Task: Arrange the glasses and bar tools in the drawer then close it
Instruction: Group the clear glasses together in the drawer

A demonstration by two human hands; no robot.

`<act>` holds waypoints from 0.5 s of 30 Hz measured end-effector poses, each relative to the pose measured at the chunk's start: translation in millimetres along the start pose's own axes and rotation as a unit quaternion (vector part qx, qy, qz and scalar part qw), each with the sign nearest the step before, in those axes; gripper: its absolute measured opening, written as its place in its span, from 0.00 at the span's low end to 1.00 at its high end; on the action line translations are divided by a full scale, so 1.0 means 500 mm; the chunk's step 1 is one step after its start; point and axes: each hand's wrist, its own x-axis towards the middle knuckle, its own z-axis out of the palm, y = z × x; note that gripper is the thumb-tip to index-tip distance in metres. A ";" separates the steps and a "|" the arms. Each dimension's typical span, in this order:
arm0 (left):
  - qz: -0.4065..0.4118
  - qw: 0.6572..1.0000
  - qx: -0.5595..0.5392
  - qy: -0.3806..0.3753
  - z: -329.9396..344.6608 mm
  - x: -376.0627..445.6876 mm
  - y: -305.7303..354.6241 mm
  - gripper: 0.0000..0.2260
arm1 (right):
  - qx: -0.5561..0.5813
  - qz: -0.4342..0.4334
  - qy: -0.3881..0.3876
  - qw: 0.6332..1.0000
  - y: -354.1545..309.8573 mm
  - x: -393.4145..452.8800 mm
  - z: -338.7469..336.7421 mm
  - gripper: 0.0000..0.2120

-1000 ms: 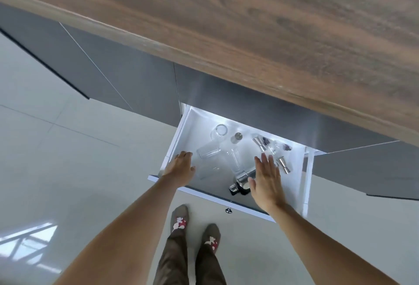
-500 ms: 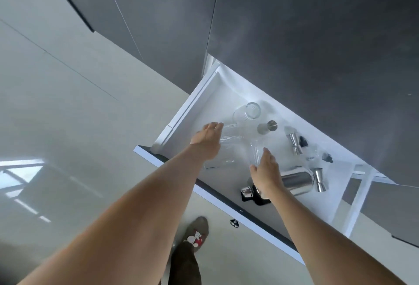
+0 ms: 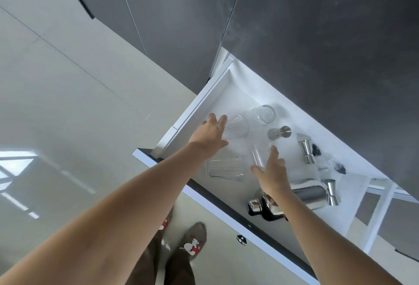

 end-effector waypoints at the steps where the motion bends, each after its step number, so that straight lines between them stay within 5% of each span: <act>1: 0.001 1.000 0.010 0.012 -0.010 -0.004 0.002 0.27 | -0.014 -0.001 0.004 1.000 -0.005 -0.002 -0.004 0.40; 15: 0.052 0.987 0.135 0.067 -0.027 0.022 0.061 0.25 | -0.150 -0.046 0.070 0.985 -0.064 0.015 -0.055 0.25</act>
